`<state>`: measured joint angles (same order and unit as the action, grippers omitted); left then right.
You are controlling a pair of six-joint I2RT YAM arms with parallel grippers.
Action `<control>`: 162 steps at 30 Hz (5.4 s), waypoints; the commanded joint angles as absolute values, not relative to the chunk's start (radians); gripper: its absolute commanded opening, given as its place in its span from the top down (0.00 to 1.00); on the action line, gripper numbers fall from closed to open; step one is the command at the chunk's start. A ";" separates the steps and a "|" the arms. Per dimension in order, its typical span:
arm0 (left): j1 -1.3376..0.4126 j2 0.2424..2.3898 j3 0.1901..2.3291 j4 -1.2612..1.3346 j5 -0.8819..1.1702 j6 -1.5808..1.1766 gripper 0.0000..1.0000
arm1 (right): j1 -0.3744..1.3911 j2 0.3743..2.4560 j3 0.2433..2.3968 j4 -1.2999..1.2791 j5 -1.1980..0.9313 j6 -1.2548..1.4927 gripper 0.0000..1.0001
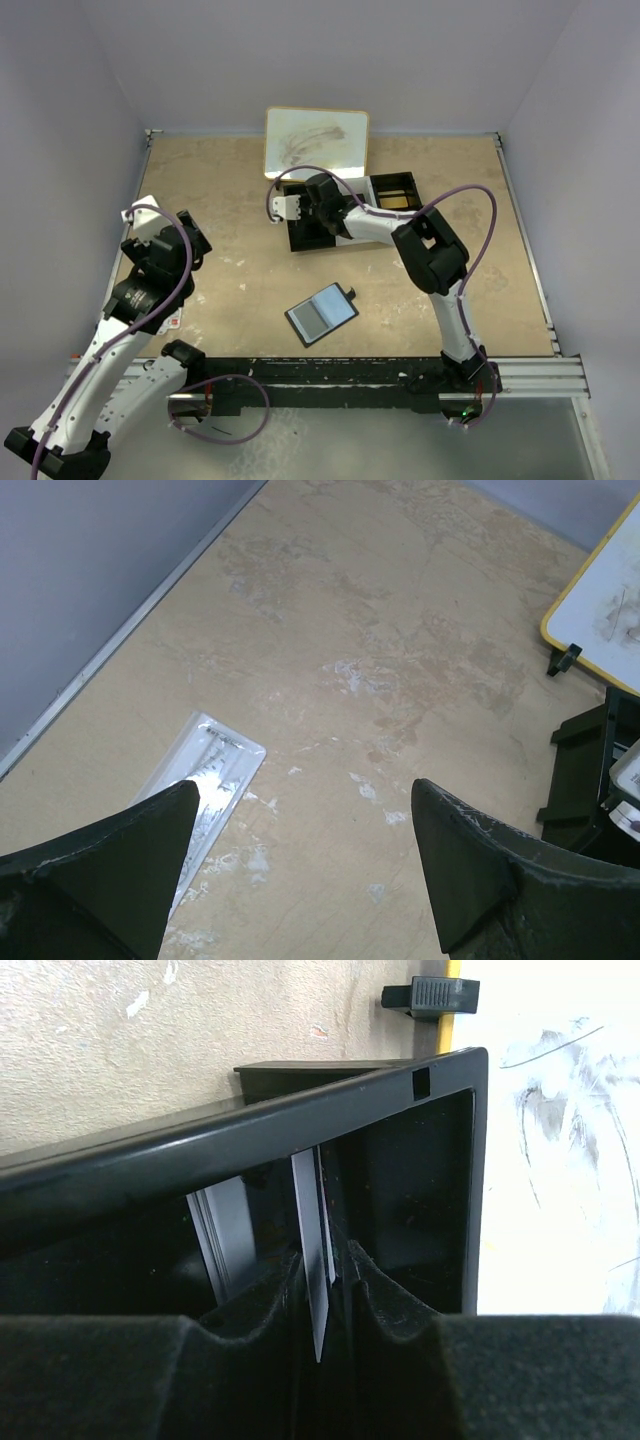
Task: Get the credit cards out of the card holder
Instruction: Place the credit card in the storage box, then adjust the card holder at the center of the board.
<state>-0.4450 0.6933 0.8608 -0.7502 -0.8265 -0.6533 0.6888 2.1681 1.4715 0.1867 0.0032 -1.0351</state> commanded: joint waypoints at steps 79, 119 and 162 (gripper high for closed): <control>-0.439 0.690 0.862 -0.738 -0.828 -0.652 0.16 | 0.750 2.217 1.669 -0.130 0.347 0.314 0.88; -0.439 0.695 0.863 -0.742 -0.835 -0.656 0.16 | 0.776 2.171 1.744 -0.151 0.401 0.264 0.78; -0.440 0.694 0.880 -0.763 -0.887 -0.678 0.18 | 1.303 1.464 0.816 0.038 0.545 0.770 0.21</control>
<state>-0.4450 0.7265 0.8597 -0.7624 -0.8249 -0.6613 1.2388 1.3949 0.7372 0.1493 0.4435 0.7036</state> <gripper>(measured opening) 0.828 0.797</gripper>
